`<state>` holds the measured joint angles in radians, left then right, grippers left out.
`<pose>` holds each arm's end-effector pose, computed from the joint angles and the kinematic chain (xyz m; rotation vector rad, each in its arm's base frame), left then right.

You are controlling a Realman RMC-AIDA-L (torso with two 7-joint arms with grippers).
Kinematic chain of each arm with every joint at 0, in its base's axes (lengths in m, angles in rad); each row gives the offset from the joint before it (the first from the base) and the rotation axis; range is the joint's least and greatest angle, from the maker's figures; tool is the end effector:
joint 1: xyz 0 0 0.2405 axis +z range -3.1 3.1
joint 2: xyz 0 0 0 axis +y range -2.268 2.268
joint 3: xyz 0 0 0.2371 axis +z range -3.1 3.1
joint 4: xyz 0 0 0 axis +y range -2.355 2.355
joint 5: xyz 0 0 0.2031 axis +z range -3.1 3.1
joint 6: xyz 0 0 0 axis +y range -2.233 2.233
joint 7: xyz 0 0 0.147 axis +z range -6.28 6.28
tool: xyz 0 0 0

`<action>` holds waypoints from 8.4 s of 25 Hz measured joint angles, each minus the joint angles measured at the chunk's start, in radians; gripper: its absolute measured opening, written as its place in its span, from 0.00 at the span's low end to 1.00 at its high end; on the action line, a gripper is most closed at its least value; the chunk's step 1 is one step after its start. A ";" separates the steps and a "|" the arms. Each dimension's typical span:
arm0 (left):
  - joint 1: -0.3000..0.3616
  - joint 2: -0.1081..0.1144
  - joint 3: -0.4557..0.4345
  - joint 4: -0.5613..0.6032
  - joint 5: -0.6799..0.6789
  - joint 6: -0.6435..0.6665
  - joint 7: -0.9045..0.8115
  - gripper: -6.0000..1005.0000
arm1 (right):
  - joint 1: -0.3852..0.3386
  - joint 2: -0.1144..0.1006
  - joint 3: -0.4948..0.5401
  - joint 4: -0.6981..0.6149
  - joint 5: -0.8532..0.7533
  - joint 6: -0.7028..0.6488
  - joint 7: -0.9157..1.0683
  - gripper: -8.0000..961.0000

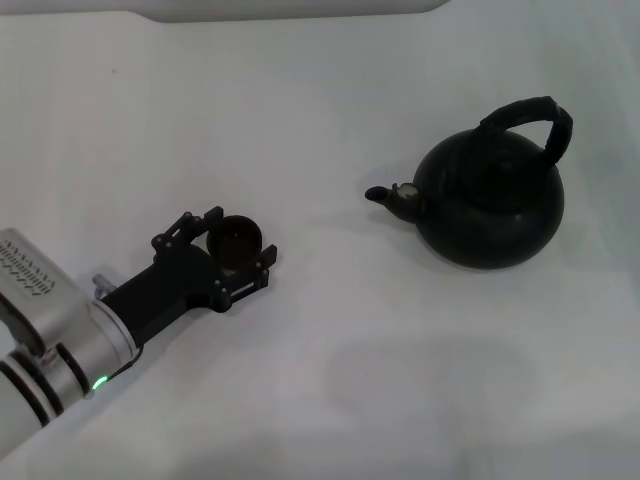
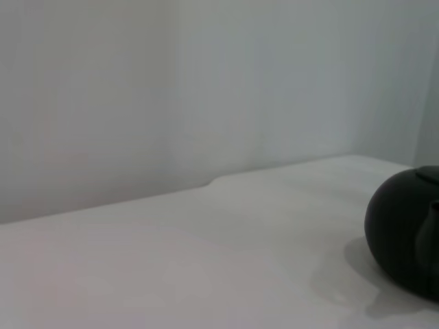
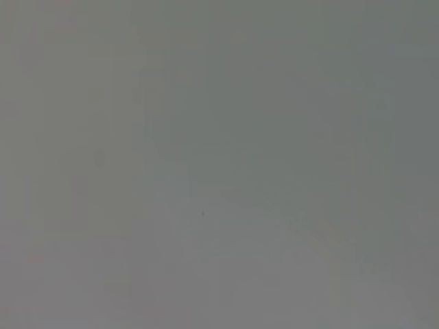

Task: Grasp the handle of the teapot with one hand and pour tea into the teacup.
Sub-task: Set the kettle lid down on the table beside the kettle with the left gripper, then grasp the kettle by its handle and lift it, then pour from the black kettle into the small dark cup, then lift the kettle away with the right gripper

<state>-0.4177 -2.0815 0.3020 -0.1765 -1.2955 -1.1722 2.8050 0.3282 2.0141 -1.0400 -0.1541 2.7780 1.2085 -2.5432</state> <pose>-0.2952 0.2406 -0.0995 -2.3040 -0.6007 -0.6526 0.3644 0.3016 0.0770 -1.3862 0.7241 0.8520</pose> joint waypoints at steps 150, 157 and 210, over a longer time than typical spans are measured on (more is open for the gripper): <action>0.195 0.000 -0.003 0.097 -0.851 -0.446 -0.032 0.88 | -0.211 0.001 -0.876 -0.717 -0.052 -0.311 -0.015 0.16; 0.195 0.000 0.000 0.097 -0.850 -0.442 -0.032 0.88 | -0.213 0.002 -0.938 -0.811 -0.052 -0.410 -0.066 0.16; 0.185 -0.002 0.005 0.057 -0.844 -0.442 -0.032 0.88 | -0.107 0.014 -1.045 -0.960 -0.052 -0.776 -0.390 0.14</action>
<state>-0.2331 -2.0832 0.3067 -0.1198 -2.1398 -1.6138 2.7734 0.2214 2.0279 -2.0851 -1.1138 2.7258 0.4325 -2.9328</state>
